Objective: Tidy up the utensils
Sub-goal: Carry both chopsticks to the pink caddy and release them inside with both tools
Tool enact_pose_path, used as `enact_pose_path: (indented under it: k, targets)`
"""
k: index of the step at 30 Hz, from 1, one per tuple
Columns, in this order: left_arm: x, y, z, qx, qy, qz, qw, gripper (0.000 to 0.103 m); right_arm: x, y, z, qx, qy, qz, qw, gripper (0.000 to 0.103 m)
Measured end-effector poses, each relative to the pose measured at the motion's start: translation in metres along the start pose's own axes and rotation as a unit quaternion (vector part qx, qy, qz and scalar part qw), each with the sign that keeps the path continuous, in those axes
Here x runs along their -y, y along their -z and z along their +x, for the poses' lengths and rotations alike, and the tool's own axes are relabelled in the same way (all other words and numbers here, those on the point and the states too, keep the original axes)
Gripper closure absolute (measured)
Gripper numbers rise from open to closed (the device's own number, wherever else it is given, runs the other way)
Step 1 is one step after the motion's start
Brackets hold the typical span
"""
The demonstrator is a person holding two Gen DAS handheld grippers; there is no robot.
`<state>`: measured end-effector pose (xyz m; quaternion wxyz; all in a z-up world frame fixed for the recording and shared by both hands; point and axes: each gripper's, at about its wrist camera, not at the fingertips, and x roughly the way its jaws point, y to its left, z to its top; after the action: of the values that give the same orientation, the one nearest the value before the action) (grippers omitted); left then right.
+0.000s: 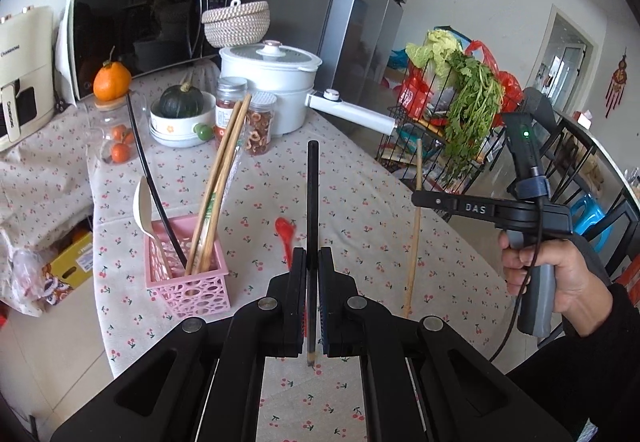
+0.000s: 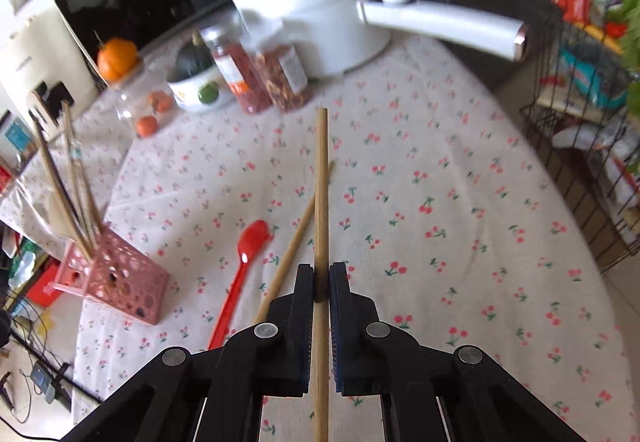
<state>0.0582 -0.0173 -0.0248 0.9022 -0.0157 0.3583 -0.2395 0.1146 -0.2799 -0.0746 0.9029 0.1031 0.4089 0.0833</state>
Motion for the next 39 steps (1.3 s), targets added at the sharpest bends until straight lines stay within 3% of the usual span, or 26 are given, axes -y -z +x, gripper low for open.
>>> enact_pose_path:
  k: [11,17,30,39]
  targets:
    - [0.004,-0.011,-0.034,0.065,-0.019,0.003,0.9977,0.098,-0.006,-0.005,-0.071,0.086,-0.015,-0.013,0.996,0.097]
    - [0.0,-0.019,-0.053,0.099,-0.023,-0.013,0.9947,0.098,-0.015,-0.015,-0.096,0.12,-0.052,-0.011,0.991,0.097]
    - [-0.031,-0.035,-0.087,0.159,-0.064,-0.041,0.9844,0.098,-0.063,-0.018,-0.094,0.122,-0.127,-0.047,0.983,0.097]
    - [-0.043,-0.044,-0.091,0.18,-0.126,-0.023,0.9754,0.098,-0.102,-0.027,-0.08,0.126,-0.165,-0.06,0.976,0.097]
